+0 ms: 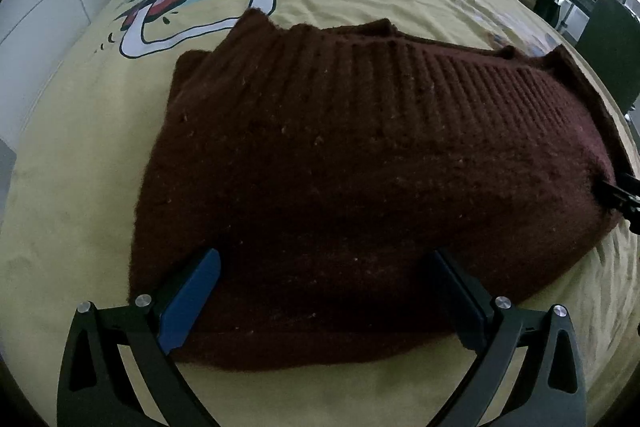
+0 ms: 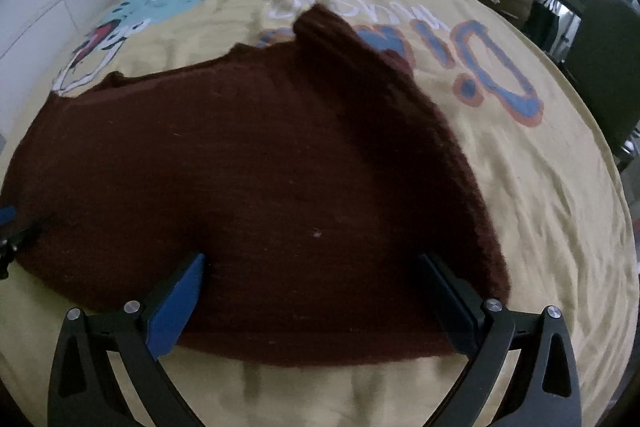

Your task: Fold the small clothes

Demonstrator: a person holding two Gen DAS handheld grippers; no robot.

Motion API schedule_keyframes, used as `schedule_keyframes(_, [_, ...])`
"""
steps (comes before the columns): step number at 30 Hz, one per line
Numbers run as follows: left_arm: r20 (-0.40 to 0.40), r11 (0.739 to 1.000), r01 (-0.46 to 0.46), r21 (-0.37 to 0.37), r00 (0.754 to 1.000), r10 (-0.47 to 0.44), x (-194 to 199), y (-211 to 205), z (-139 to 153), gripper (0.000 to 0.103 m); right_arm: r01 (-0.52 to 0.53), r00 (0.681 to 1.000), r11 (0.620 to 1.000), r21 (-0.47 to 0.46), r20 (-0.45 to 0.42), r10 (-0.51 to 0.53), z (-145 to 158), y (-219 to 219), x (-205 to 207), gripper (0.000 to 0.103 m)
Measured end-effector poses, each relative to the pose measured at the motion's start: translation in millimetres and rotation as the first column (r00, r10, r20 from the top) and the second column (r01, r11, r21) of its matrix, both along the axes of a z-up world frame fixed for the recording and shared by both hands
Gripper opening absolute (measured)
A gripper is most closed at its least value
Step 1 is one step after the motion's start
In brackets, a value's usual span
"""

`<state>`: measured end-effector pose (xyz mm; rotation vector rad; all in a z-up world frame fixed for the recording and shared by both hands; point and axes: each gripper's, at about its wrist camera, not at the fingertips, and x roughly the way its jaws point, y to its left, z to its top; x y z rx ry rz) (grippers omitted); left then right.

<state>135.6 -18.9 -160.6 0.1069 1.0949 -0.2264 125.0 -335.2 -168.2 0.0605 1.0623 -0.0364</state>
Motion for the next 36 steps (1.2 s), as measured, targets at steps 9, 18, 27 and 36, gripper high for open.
schedule_keyframes(9, [-0.048,0.998,0.04,-0.042,0.998,-0.042,2.8,2.8,9.6,0.102,-0.013,1.0,1.0,0.025,-0.023,0.013,8.2,3.1,-2.8,0.103])
schedule_keyframes(18, [-0.081,0.985,-0.115,-0.127,0.991,0.105,14.4,69.3,46.0,0.102,-0.021,1.0,1.0,0.019,0.022,0.02,45.9,4.0,-41.2,0.103])
schedule_keyframes(27, [-0.243,0.967,-0.196,-0.161,0.958,0.154,40.9,83.3,-2.4,0.102,0.074,0.996,0.997,0.03,-0.051,-0.072,25.7,-17.2,-77.9,0.103])
schedule_keyframes(36, [-0.269,0.965,-0.188,-0.184,0.954,0.135,38.6,76.7,-15.5,0.099,0.131,0.988,0.989,0.065,-0.086,-0.126,7.4,-35.9,-100.3,0.103])
